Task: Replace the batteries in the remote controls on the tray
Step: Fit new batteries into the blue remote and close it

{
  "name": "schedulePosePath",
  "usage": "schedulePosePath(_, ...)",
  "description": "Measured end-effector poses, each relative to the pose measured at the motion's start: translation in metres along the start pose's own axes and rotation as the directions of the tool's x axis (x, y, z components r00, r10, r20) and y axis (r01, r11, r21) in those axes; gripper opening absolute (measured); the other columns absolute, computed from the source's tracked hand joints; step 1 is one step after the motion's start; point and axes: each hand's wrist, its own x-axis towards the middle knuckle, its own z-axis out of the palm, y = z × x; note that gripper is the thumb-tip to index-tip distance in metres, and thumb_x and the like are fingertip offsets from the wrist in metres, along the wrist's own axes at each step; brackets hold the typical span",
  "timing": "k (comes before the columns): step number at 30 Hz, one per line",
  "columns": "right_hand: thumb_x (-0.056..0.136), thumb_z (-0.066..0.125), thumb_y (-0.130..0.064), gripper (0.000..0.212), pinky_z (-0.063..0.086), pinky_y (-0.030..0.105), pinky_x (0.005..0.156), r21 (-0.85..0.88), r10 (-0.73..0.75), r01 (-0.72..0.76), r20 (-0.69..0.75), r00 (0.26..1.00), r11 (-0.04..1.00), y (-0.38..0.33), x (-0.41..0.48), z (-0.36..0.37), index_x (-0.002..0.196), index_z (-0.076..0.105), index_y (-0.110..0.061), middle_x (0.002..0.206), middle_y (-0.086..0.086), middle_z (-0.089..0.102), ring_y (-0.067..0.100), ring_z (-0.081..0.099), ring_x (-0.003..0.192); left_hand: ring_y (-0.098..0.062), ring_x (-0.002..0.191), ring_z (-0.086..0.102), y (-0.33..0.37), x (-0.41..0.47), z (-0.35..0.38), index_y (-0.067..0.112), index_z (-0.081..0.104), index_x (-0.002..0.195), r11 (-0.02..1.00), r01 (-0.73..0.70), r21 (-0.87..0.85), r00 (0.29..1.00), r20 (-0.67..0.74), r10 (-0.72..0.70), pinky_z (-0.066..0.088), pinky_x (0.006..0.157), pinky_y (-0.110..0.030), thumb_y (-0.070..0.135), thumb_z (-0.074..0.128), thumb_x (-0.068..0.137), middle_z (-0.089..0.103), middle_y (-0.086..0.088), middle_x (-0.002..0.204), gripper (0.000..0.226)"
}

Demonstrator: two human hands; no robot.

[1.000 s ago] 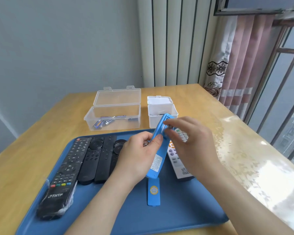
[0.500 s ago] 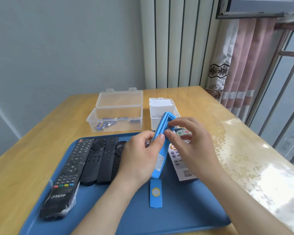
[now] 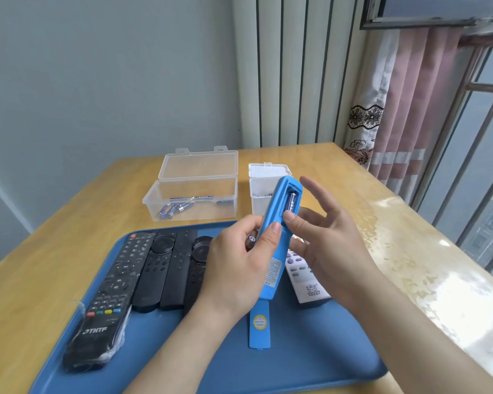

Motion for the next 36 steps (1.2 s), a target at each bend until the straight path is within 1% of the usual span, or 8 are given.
schedulePosePath(6, 0.086, 0.057, 0.015, 0.055, 0.058, 0.041, 0.071, 0.055, 0.059, -0.058, -0.007, 0.998, 0.997, -0.005, 0.001, -0.004, 0.125, 0.061, -0.024, 0.091, 0.016, 0.062, 0.024, 0.07, 0.077, -0.009, 0.051, 0.037, -0.001, -0.004, 0.005, 0.02, 0.064, 0.084, 0.998, -0.06, 0.036, 0.998, 0.039, 0.059, 0.032, 0.049, -0.026, 0.042, 0.053, 0.093, 0.048, 0.004, 0.057, 0.026)
schedulePosePath(11, 0.091, 0.058, 0.002, 0.044, 0.056, 0.04, 0.075, 0.039, 0.081, -0.081, 0.014, 0.997, 0.996, -0.004, 0.001, -0.002, 0.126, 0.062, -0.024, 0.094, 0.01, 0.065, 0.022, 0.067, 0.087, -0.012, 0.055, 0.041, 0.004, -0.003, 0.005, 0.021, 0.064, 0.089, 0.99, 0.078, -0.12, 0.992, 0.107, -0.065, 0.037, 0.054, -0.03, 0.047, 0.05, 0.094, 0.05, 0.008, 0.059, 0.03)
schedulePosePath(14, 0.099, 0.051, -0.015, 0.023, 0.054, 0.042, 0.075, 0.041, 0.179, -0.184, 0.101, 0.979, 0.982, 0.001, -0.003, 0.006, 0.117, 0.067, -0.016, 0.101, 0.009, 0.069, 0.026, 0.065, 0.092, -0.018, 0.084, 0.063, 0.003, -0.001, 0.003, 0.025, 0.064, 0.104, 0.982, 0.127, -0.143, 0.981, 0.166, -0.102, 0.051, 0.079, -0.039, 0.05, 0.041, 0.091, 0.069, 0.003, 0.09, 0.036)
schedulePosePath(16, 0.101, 0.049, -0.015, 0.022, 0.057, 0.045, 0.076, 0.053, 0.174, -0.177, 0.064, 0.983, 0.983, 0.003, -0.003, 0.006, 0.114, 0.067, -0.014, 0.1, 0.011, 0.07, 0.029, 0.068, 0.088, -0.004, 0.089, 0.064, 0.0, 0.004, 0.0, 0.03, 0.063, 0.111, 0.972, 0.169, -0.166, 0.974, 0.18, -0.138, 0.05, 0.08, -0.025, 0.038, 0.039, 0.099, 0.07, 0.012, 0.097, 0.028)
schedulePosePath(18, 0.102, 0.048, -0.015, 0.02, 0.057, 0.051, 0.083, 0.02, 0.138, -0.138, 0.02, 0.99, 0.99, 0.001, -0.003, 0.005, 0.114, 0.065, -0.015, 0.104, 0.01, 0.073, 0.032, 0.072, 0.091, 0.003, 0.074, 0.059, 0.001, 0.008, -0.005, 0.028, 0.061, 0.115, 0.966, 0.185, -0.18, 0.976, 0.15, -0.159, 0.046, 0.069, -0.014, 0.013, 0.036, 0.103, 0.065, 0.017, 0.084, 0.032)
schedulePosePath(21, 0.101, 0.049, -0.015, 0.019, 0.06, 0.049, 0.078, 0.001, 0.131, -0.131, -0.001, 0.991, 0.991, -0.003, -0.002, 0.001, 0.113, 0.065, -0.016, 0.109, 0.012, 0.073, 0.032, 0.073, 0.087, -0.011, 0.08, 0.061, -0.001, 0.012, -0.011, 0.017, 0.063, 0.115, 0.966, 0.124, -0.228, 0.992, 0.028, -0.121, 0.051, 0.075, -0.02, -0.004, 0.036, 0.1, 0.06, 0.003, 0.086, 0.037)
schedulePosePath(28, 0.102, 0.042, -0.014, 0.028, 0.056, 0.046, 0.073, -0.019, 0.178, -0.177, 0.025, 0.984, 0.984, 0.001, -0.004, 0.01, 0.106, 0.069, -0.019, 0.094, 0.011, 0.074, 0.026, 0.069, 0.076, -0.007, 0.083, 0.07, 0.009, 0.013, -0.02, 0.015, 0.065, 0.093, 0.922, -0.065, -0.383, 0.986, -0.167, 0.0, 0.05, 0.075, -0.014, 0.003, 0.063, 0.088, 0.076, 0.002, 0.09, 0.013)
schedulePosePath(36, 0.101, 0.039, -0.017, 0.039, 0.055, 0.054, 0.086, -0.201, 0.082, -0.054, 0.134, 0.988, 0.978, 0.003, -0.013, 0.023, 0.1, 0.071, -0.039, 0.094, 0.0, 0.074, 0.023, 0.071, 0.085, -0.026, 0.086, 0.071, 0.01, 0.011, -0.019, 0.034, 0.063, 0.073, 0.927, -0.196, -0.319, 0.958, -0.265, 0.111, 0.057, 0.075, -0.04, 0.014, 0.075, 0.074, 0.076, -0.001, 0.089, 0.023)
